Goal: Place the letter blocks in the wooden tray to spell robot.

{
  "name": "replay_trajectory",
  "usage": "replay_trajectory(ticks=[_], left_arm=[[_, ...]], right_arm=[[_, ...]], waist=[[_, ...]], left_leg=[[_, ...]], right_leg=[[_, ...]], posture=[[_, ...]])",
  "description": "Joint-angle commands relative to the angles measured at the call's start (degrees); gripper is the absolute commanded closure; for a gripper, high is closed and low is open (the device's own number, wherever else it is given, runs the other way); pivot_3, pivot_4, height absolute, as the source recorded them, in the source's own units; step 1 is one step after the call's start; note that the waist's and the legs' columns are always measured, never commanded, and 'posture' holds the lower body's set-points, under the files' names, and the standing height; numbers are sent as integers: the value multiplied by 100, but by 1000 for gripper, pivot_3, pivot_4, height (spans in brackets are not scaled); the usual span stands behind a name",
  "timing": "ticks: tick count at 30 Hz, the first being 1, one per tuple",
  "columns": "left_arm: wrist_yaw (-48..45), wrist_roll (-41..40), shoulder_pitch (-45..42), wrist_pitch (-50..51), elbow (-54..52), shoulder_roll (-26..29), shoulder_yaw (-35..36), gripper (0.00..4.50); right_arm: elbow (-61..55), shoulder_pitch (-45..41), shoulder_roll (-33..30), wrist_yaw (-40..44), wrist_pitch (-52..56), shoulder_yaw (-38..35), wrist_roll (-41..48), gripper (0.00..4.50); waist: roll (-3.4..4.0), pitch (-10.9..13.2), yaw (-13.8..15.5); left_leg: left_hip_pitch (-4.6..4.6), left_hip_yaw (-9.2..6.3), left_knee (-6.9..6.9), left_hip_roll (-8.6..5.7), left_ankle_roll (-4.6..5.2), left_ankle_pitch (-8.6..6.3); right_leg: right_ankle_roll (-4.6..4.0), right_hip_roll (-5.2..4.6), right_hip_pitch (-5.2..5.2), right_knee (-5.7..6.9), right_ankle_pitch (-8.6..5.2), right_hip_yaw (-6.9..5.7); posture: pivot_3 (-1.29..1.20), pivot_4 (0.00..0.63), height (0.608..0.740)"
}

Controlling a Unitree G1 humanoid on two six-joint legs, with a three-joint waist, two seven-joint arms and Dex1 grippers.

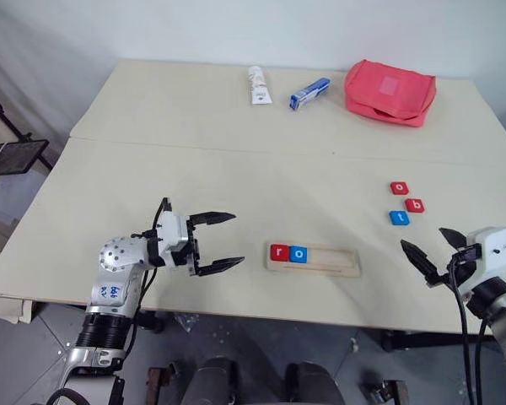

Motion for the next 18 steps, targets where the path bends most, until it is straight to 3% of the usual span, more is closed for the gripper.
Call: replay_trajectory(ticks=[1,18], left_arm=[[-346,-48,-4,-364,231,171,-10,28],[-887,-105,-219,-592,755,201,-125,28]], right_arm=[[-306,220,5,-33,34,-373,159,0],[10,130,-257,162,146,-650,339,0]], waist=[[0,0,-2],[1,-1,-22]], left_leg=[[-1,0,0,-2,2,-1],[4,5,-1,1,4,-2]], right_leg=[[0,-1,0,0,0,1],[0,0,0,4,0,1]], posture=[[0,150,740],[0,150,740]])
